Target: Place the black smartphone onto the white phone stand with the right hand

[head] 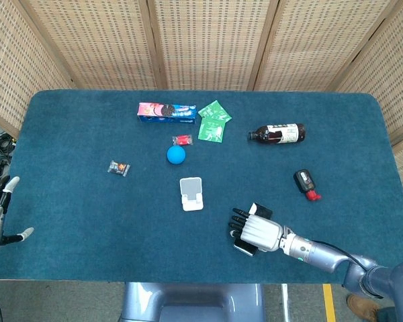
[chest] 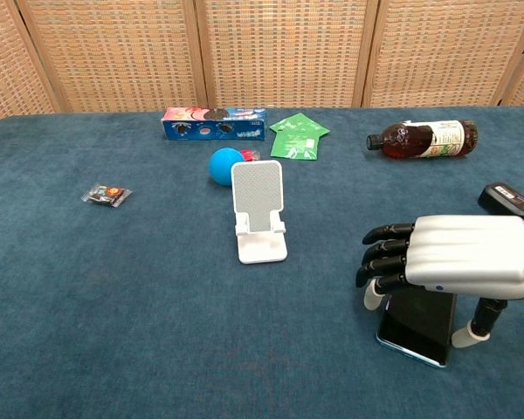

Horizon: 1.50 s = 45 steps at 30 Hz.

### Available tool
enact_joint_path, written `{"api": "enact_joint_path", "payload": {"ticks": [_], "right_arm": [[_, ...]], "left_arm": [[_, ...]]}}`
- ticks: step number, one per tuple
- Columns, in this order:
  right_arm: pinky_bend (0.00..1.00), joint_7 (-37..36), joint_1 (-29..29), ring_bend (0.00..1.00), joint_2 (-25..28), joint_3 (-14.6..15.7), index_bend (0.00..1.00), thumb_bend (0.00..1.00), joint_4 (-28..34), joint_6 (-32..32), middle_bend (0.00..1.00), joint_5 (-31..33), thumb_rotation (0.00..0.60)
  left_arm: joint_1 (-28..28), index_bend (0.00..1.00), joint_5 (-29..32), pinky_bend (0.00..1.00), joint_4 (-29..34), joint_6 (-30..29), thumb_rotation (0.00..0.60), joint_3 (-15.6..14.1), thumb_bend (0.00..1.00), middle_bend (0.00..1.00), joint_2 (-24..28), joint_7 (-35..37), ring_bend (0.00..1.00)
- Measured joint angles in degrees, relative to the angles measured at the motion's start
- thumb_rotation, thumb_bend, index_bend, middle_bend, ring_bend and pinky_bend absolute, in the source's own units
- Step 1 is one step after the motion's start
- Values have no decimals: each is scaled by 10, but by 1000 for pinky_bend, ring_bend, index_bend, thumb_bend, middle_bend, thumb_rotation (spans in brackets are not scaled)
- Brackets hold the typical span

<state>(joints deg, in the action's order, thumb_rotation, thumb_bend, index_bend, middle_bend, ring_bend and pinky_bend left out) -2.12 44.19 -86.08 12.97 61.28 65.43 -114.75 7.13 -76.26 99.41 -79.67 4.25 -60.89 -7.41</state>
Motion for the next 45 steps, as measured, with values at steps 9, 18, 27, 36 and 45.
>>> {"api": "enact_joint_path", "payload": {"ticks": [9,18,27,36,45], "right_arm": [[137,3,4,210,1,4,309,11,1,-6,271,1,600],[210,16,11,281,2,11,359,88,16,-32,342,4,600],[525,6,23,542,20,16,637,383,42,-38,579,4,600],[528,91,35,550,68,-7,631,384,87,25,581,-32,600],[524,276,73,550,104,-74,616,384,104,47,579,-85,600]], "left_arm": [[0,0,1,0,0,0,600,0,0,0,0,-1,0],[0,0,1,0,1,-1,600,0,0,0,0,-1,0],[0,0,1,0,0,0,600,-1,0,0,1,2,0],[2,0,3,0,0,3,600,0,0,0,1,4,0],[3,0,9,0,-4,8,600,2,0,0,3,12,0]]}}
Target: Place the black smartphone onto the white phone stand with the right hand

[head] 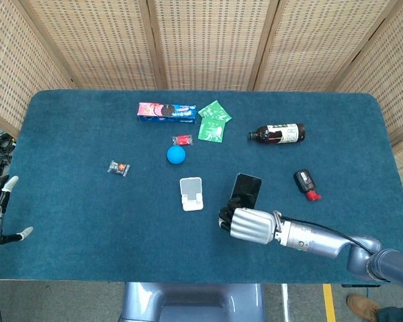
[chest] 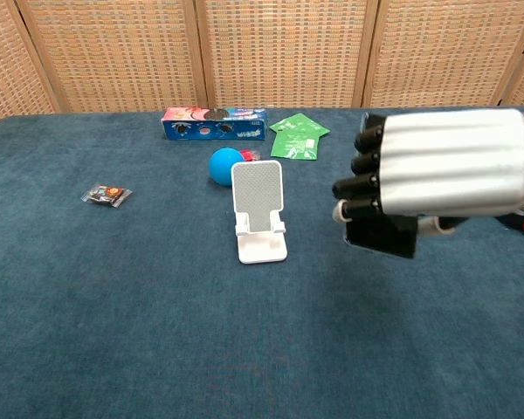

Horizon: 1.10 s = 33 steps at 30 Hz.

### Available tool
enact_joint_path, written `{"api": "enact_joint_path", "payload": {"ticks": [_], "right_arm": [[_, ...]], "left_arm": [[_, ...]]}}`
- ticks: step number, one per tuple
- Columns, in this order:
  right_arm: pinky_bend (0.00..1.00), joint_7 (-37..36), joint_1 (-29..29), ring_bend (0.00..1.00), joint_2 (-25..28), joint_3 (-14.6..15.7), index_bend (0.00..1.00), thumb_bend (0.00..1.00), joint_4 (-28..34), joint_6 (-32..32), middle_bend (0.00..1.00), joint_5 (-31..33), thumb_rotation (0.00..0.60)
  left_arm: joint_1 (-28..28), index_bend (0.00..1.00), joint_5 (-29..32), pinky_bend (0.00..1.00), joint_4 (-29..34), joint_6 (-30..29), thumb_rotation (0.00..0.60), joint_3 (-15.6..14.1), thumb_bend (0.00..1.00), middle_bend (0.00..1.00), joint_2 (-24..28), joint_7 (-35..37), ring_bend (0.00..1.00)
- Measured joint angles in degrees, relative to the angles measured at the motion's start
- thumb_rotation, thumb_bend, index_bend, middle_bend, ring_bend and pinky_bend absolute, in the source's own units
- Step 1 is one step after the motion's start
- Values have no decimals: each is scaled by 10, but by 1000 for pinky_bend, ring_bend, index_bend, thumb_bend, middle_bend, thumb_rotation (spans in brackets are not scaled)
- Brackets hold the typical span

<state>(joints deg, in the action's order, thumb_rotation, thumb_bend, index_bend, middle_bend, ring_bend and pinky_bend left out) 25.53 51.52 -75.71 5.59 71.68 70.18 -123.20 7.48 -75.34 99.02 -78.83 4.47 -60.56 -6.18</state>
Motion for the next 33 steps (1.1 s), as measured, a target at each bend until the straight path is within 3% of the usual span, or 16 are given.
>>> {"api": "enact_joint_path", "payload": {"ticks": [4,11,20,27,33], "right_arm": [[509,63,30,547,0,-41,614,384,-1,-3,576,-19,600],[479,108,71,534,-22,-72,606,383,-4,-50,568,-26,600],[482,162,96,522,-65,-93,610,384,-13,-118,571,-11,600],[484,233,105,519,-101,-109,610,385,-15,-207,571,33,600],[483,299,104,518,-131,-122,611,384,-18,-235,575,61,600]], "left_arm": [[2,0,5,0,-3,5,600,1,0,0,0,3,0],[7,0,14,0,-8,17,600,3,0,0,-2,4,0],[12,0,29,0,-16,31,600,5,0,0,-4,4,0],[14,0,35,0,-22,35,600,6,0,0,-7,5,0],[14,0,37,0,-23,36,600,6,0,0,-6,7,0]]}}
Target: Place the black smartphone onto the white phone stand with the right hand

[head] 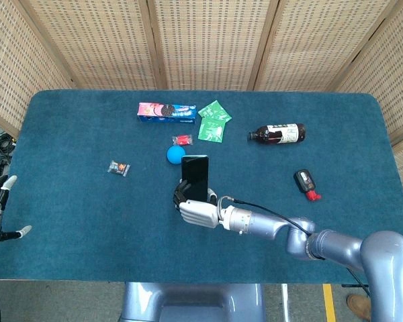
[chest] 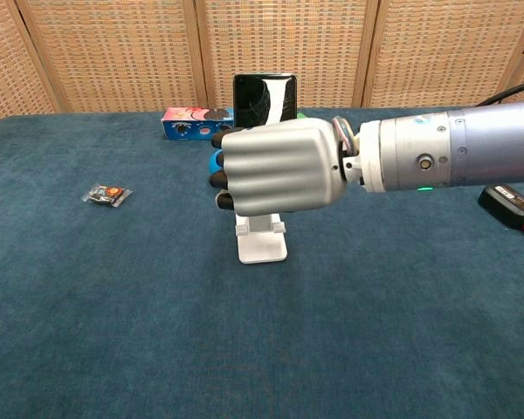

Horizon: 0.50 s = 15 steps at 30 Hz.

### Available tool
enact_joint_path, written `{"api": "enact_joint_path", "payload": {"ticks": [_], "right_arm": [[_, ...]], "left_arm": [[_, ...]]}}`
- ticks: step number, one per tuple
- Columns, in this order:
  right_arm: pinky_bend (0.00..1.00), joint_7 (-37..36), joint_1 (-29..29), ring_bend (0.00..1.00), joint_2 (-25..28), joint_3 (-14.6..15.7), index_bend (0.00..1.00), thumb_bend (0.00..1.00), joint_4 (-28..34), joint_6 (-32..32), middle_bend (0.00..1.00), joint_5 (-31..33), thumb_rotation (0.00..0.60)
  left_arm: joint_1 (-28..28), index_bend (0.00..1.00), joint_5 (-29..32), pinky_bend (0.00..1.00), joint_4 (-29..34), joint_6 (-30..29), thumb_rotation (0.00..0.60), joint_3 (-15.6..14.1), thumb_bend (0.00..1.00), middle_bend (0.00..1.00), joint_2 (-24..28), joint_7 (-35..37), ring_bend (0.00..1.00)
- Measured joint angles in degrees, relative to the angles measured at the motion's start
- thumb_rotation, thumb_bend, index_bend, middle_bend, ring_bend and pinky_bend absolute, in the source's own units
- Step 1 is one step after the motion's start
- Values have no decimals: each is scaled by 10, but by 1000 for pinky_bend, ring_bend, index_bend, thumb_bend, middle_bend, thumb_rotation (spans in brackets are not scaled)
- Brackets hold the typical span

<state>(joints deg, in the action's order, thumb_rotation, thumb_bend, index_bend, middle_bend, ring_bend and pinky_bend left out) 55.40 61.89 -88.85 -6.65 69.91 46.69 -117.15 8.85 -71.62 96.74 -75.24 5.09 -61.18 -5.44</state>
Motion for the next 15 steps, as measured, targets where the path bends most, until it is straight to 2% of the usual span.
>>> {"api": "enact_joint_path", "payload": {"ticks": [6,15], "right_arm": [[484,66,-12,519,-30,-13,604,385,-2,-32,574,42,600],[486,108,-13,518,-62,-21,599,384,-13,-55,566,74,600]], "left_arm": [[1,0,3,0,-3,4,600,1,0,0,2,7,0],[1,0,9,0,-6,6,600,3,0,0,3,12,0]]}}
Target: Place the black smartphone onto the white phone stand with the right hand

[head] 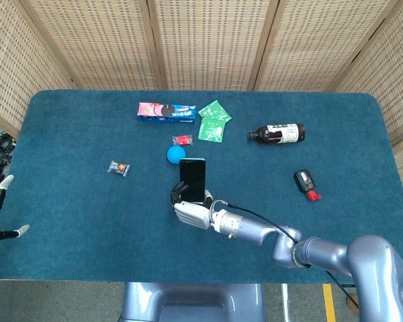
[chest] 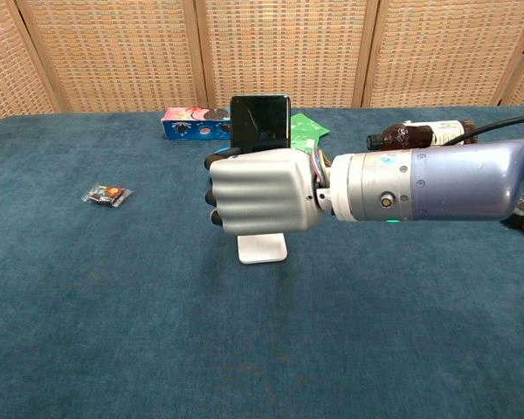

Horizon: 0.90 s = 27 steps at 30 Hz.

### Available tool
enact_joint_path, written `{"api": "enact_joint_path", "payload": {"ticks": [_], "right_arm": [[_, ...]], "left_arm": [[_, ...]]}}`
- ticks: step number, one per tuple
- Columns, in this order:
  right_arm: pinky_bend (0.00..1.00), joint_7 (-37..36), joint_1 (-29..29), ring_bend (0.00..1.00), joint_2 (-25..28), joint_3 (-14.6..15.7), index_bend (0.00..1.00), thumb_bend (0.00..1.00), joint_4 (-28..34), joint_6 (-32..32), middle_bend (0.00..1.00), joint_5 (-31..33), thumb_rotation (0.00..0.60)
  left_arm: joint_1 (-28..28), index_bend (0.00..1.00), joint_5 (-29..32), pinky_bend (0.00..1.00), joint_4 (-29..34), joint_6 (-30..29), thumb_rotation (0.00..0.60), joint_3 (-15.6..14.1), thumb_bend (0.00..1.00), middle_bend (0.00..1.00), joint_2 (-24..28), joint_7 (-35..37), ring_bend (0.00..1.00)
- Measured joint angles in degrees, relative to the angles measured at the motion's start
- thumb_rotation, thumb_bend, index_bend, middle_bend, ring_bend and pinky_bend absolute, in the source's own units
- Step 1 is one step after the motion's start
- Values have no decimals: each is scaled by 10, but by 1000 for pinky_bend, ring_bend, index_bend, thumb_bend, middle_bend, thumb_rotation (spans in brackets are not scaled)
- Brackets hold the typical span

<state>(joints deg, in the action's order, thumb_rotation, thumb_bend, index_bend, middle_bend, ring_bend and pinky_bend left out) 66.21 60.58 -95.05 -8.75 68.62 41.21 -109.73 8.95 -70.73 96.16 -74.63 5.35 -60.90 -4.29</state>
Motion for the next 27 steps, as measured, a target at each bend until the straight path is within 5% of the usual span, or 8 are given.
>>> {"api": "enact_joint_path", "payload": {"ticks": [27], "right_arm": [[444,-3,14,466,-33,30,553,376,-54,39,507,3,600]], "left_arm": [[-1,0,1,0,-2,0,600,0,0,0,2,8,0]]}}
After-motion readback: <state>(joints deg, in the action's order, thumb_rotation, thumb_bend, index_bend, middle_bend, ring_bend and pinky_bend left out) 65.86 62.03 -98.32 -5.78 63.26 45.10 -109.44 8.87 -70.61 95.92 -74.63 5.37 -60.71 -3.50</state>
